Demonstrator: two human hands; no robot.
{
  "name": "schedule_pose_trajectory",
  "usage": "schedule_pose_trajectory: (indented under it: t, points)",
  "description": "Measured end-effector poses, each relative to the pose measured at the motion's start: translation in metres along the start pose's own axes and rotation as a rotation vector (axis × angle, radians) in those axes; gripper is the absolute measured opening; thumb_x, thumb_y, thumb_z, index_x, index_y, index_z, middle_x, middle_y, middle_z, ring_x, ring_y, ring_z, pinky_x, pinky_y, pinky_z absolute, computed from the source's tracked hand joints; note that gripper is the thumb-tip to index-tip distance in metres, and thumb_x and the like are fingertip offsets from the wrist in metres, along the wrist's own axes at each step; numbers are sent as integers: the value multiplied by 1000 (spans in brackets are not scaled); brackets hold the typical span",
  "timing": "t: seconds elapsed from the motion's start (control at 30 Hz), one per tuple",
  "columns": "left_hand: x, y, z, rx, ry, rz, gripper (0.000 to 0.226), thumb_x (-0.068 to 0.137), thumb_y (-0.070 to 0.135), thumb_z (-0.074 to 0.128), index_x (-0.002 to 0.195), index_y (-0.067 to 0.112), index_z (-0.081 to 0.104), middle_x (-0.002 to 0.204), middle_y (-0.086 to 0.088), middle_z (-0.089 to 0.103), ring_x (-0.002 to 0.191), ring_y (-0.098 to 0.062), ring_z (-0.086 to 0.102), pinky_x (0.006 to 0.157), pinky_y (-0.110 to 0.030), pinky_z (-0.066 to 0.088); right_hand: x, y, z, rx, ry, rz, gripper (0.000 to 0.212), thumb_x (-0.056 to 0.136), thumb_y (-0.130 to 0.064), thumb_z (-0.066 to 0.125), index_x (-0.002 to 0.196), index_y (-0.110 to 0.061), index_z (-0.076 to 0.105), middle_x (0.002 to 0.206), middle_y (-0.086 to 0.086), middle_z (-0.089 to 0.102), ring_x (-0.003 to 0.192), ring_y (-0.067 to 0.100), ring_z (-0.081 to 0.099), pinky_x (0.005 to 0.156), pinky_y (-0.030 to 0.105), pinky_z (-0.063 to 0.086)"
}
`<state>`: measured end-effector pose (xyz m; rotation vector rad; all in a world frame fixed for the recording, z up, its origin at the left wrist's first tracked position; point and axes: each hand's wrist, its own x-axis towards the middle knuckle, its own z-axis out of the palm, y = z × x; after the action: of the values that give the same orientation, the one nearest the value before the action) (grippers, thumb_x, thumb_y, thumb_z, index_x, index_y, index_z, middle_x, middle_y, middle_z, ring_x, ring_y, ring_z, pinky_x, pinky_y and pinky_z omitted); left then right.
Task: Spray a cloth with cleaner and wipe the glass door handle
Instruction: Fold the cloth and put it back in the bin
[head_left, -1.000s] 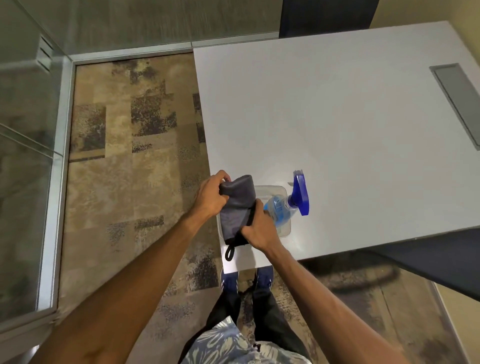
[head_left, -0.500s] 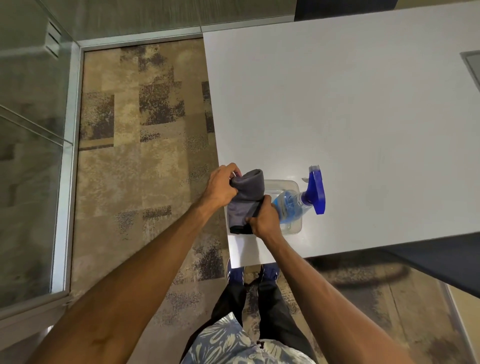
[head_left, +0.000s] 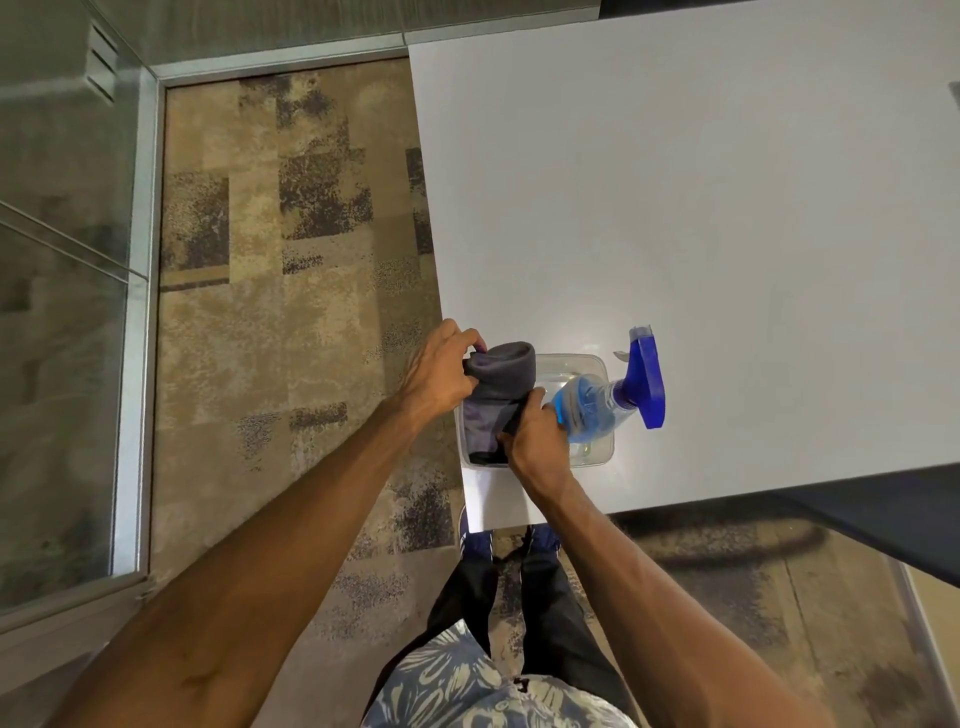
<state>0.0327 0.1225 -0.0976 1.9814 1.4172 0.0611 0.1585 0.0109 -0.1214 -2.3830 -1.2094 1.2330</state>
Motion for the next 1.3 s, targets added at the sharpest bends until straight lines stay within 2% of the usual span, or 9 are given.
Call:
schedule_pose_trajectory:
  t: [0.1, 0.3, 0.5, 0.6, 0.67, 0.87, 1.0, 1.13, 1.3]
  points:
    - [-1, -2, 2, -1, -6, 14, 38, 86, 5, 76, 122, 13, 69, 118, -13, 55, 109, -28, 57, 89, -47, 56, -2, 1, 1, -132, -3, -55, 73, 104, -25, 57, 158, 2, 16, 145, 24, 48, 131, 37, 54, 110, 45, 49]
    - [-1, -1, 3, 2, -15, -1, 38, 87, 3, 75, 123, 13, 68, 123, -12, 59, 115, -29, 58, 97, -49, 53, -17, 3, -3, -425, 120, -257, 44, 102, -28, 53, 139, -8, 45, 137, 15, 54, 122, 31, 55, 103, 48, 51]
    - [-2, 4, 3, 29, -7, -2, 29, 88, -1, 67, 114, 13, 67, 114, -12, 64, 101, -33, 63, 79, -43, 52, -17, 5, 9, -536, -25, -462, 41, 105, -41, 41, 130, -13, 60, 135, 12, 59, 123, 30, 53, 101, 45, 44]
    - [-2, 3, 6, 64, -3, 9, 31, 86, -3, 67, 113, 13, 67, 111, -13, 64, 100, -33, 62, 71, -37, 43, -16, 9, 11, -584, -123, -495, 51, 108, -45, 29, 141, -14, 55, 153, 15, 49, 143, 34, 41, 116, 48, 36]
    - [-3, 3, 6, 70, -6, 18, 32, 85, -5, 66, 112, 11, 66, 110, -14, 64, 100, -34, 61, 71, -39, 46, -16, 11, 11, -588, -157, -477, 56, 109, -44, 25, 150, -13, 46, 163, 17, 38, 152, 35, 31, 123, 51, 29]
    - [-7, 5, 3, 66, -20, 39, 37, 83, -6, 65, 117, 7, 65, 113, -18, 64, 106, -37, 60, 78, -46, 52, -17, 13, 13, -613, -239, -434, 60, 110, -42, 20, 162, -14, 24, 171, 15, 16, 159, 33, 11, 128, 53, 13]
    - [-12, 8, -3, 69, -59, 17, 44, 88, 2, 70, 130, 12, 62, 125, -16, 61, 114, -35, 61, 89, -51, 56, -20, 13, 8, -603, -223, -445, 59, 110, -43, 20, 163, -18, 20, 171, 13, 17, 159, 33, 13, 128, 54, 13]
    - [-25, 10, -11, 35, -43, -1, 66, 91, 14, 76, 151, 19, 48, 141, -13, 58, 128, -32, 59, 101, -49, 54, -32, 13, -5, -593, -132, -500, 60, 110, -43, 19, 165, -20, 13, 172, 13, 17, 158, 32, 17, 127, 52, 18]
    - [-49, 12, -27, 21, 82, 14, 63, 103, 34, 65, 158, 17, 40, 157, -11, 49, 140, -33, 53, 114, -46, 42, -52, 7, -25, -515, -26, -549, 61, 110, -45, 22, 165, -20, 13, 171, 12, 18, 158, 31, 20, 127, 51, 21]
